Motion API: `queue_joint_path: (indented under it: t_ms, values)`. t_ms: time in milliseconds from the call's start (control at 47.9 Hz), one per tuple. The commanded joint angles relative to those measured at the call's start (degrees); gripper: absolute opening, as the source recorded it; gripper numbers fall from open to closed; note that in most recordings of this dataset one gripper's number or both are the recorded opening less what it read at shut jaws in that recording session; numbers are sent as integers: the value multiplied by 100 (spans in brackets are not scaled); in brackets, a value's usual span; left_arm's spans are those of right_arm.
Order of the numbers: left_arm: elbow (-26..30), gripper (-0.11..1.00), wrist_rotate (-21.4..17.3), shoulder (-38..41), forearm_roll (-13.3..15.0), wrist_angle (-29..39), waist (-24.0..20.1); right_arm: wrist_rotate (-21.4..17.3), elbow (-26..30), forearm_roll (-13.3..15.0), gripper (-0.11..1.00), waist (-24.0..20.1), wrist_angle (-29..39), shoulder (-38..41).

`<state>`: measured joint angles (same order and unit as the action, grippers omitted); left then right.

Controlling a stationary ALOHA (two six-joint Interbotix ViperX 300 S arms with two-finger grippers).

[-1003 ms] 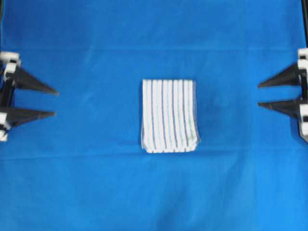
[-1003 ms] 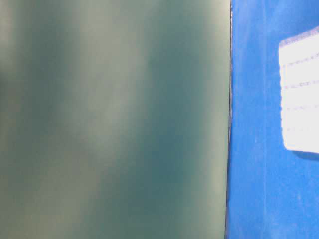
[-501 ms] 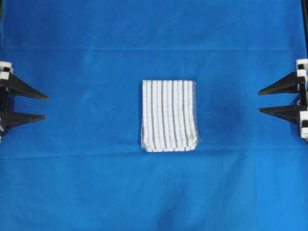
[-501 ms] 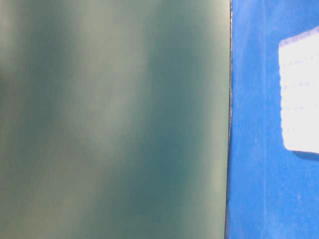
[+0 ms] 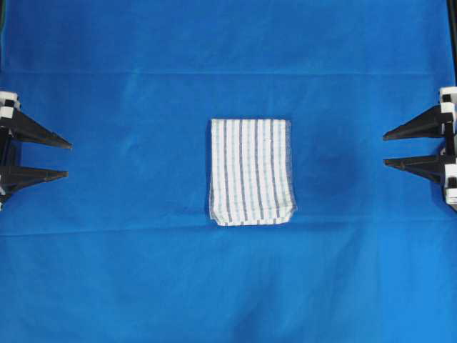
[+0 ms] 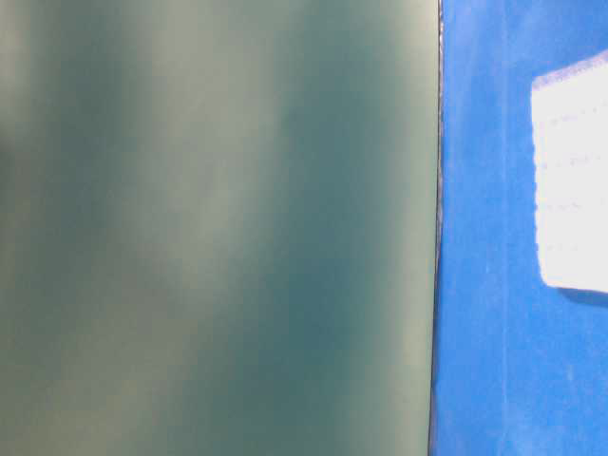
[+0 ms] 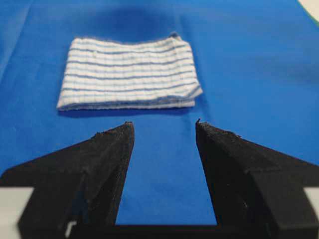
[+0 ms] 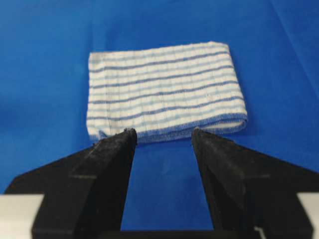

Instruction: Fold the blue towel.

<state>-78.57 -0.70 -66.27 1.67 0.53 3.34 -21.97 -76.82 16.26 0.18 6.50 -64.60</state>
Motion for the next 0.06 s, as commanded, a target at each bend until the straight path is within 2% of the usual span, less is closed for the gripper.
queue_joint_path:
  t_ms: [0,42]
  values:
    - [70,46,0,26,-9,-35,9,-9,88,-9,55,9,-53,44]
    - [70,46,0,26,-9,-35,9,-9,88,-9,55,9,-53,44]
